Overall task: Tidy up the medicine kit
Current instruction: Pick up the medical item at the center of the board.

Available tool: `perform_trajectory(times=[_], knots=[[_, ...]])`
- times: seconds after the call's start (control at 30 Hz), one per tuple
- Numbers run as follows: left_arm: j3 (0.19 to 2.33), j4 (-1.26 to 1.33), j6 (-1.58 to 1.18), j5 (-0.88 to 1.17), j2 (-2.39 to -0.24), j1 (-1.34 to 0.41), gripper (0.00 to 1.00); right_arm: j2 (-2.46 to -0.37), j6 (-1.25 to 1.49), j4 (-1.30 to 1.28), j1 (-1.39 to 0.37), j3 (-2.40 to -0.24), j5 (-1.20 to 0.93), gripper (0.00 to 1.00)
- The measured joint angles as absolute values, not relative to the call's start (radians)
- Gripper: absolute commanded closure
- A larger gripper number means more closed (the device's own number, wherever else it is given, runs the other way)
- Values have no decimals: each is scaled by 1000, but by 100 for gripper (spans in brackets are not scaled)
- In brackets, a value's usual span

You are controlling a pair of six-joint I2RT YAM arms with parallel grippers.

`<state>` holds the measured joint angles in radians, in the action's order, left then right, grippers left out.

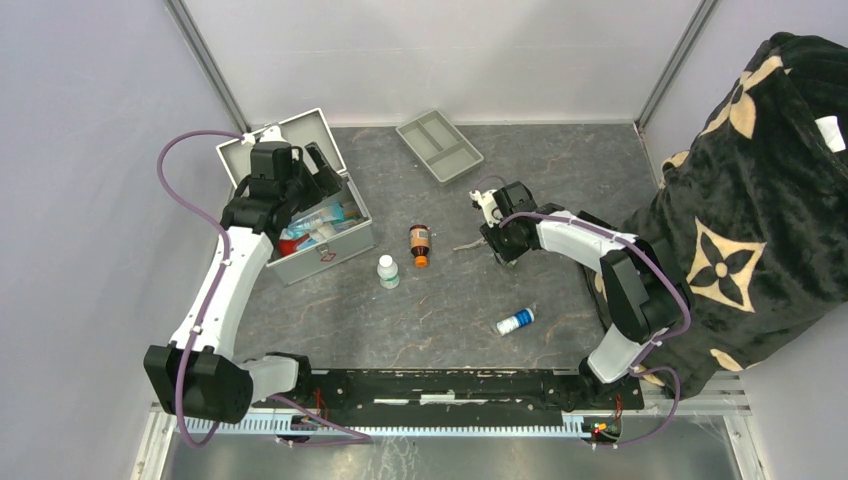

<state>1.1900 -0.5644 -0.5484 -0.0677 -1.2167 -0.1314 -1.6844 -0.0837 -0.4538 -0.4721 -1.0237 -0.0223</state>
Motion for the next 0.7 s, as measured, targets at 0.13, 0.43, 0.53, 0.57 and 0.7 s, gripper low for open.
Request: perform_trajectory(times=[0.13,0.43,0.53,0.57,0.7], knots=[[1190,-565,-548,-68,-1216,-131,5,-1684,-68,-442,-472,-1024,-22,70],[1190,-565,-548,-67,-1216,-131,5,-1676,-40,-408,-472,-1023,-47,72],[1190,-565,-548,-67,-1216,-131,5,-1659,-27,-390,-476,-1032,-121,72],[1190,-565,-548,-67,-1216,-132,5,-1658,-26,-388,-478,-1034,-125,72],[1190,-566,-544,-68,-1214,-131,5,-1658,12,-358,-499,-1091,-230,71]])
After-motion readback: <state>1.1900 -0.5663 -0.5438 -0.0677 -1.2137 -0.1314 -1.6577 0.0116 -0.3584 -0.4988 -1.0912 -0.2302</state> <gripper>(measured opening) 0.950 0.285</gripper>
